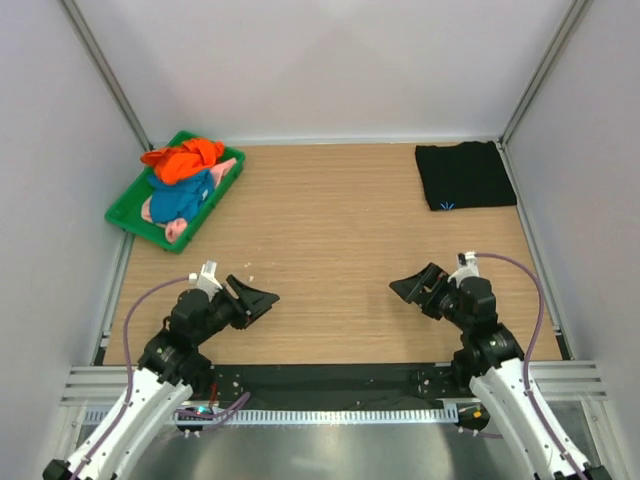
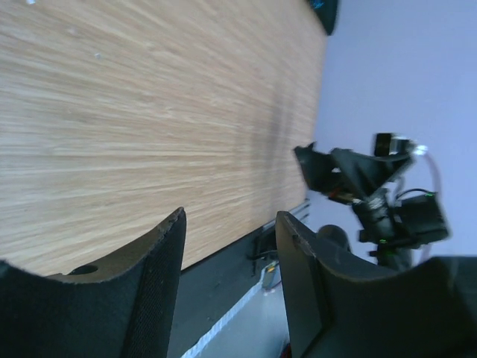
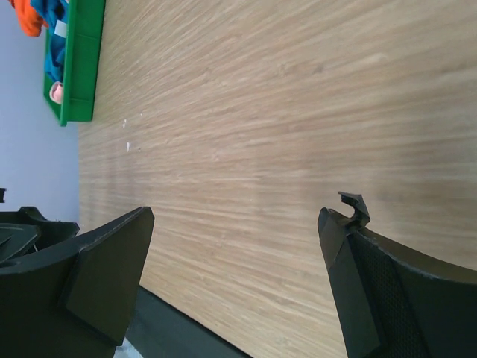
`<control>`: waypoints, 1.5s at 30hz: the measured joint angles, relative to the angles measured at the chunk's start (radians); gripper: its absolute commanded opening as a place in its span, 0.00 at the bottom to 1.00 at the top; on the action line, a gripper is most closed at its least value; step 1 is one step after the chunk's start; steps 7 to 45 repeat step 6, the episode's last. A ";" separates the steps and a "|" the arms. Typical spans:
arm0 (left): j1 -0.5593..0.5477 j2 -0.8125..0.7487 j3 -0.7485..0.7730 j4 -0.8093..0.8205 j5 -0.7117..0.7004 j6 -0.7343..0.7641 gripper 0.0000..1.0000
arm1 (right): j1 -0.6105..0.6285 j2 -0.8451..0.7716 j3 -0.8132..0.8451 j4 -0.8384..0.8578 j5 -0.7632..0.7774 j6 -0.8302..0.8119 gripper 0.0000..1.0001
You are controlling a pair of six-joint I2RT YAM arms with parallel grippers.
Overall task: Fold and stack the t-shirts
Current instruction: Neatly place the folded tshirt to the corner
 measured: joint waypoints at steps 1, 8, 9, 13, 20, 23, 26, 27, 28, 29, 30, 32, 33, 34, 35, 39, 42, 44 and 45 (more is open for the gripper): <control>0.000 -0.072 -0.035 0.009 -0.003 -0.025 0.54 | 0.000 -0.064 -0.031 -0.019 -0.006 0.027 1.00; 0.000 -0.331 -0.139 -0.009 -0.011 -0.119 0.56 | 0.000 -0.301 -0.121 -0.044 -0.025 0.143 1.00; 0.000 -0.331 -0.139 -0.009 -0.011 -0.119 0.56 | 0.000 -0.301 -0.121 -0.044 -0.025 0.143 1.00; 0.000 -0.331 -0.139 -0.009 -0.011 -0.119 0.56 | 0.000 -0.301 -0.121 -0.044 -0.025 0.143 1.00; 0.000 -0.331 -0.139 -0.009 -0.011 -0.119 0.56 | 0.000 -0.301 -0.121 -0.044 -0.025 0.143 1.00; 0.000 -0.331 -0.139 -0.009 -0.011 -0.119 0.56 | 0.000 -0.301 -0.121 -0.044 -0.025 0.143 1.00; 0.000 -0.331 -0.139 -0.009 -0.011 -0.119 0.56 | 0.000 -0.301 -0.121 -0.044 -0.025 0.143 1.00; 0.000 -0.331 -0.139 -0.009 -0.011 -0.119 0.56 | 0.000 -0.301 -0.121 -0.044 -0.025 0.143 1.00; 0.000 -0.331 -0.139 -0.009 -0.011 -0.119 0.56 | 0.000 -0.301 -0.121 -0.044 -0.025 0.143 1.00; 0.000 -0.331 -0.139 -0.009 -0.011 -0.119 0.56 | 0.000 -0.301 -0.121 -0.044 -0.025 0.143 1.00; 0.000 -0.331 -0.139 -0.009 -0.011 -0.119 0.56 | 0.000 -0.301 -0.121 -0.044 -0.025 0.143 1.00; 0.000 -0.331 -0.139 -0.009 -0.011 -0.119 0.56 | 0.000 -0.301 -0.121 -0.044 -0.025 0.143 1.00; 0.000 -0.331 -0.139 -0.009 -0.011 -0.119 0.56 | 0.000 -0.301 -0.121 -0.044 -0.025 0.143 1.00; 0.000 -0.331 -0.139 -0.009 -0.011 -0.119 0.56 | 0.000 -0.301 -0.121 -0.044 -0.025 0.143 1.00; 0.000 -0.331 -0.139 -0.009 -0.011 -0.119 0.56 | 0.000 -0.301 -0.121 -0.044 -0.025 0.143 1.00; 0.000 -0.331 -0.139 -0.009 -0.011 -0.119 0.56 | 0.000 -0.301 -0.121 -0.044 -0.025 0.143 1.00; 0.000 -0.331 -0.139 -0.009 -0.011 -0.119 0.56 | 0.000 -0.301 -0.121 -0.044 -0.025 0.143 1.00; 0.000 -0.331 -0.139 -0.009 -0.011 -0.119 0.56 | 0.000 -0.301 -0.121 -0.044 -0.025 0.143 1.00; 0.000 -0.331 -0.139 -0.009 -0.011 -0.119 0.56 | 0.000 -0.301 -0.121 -0.044 -0.025 0.143 1.00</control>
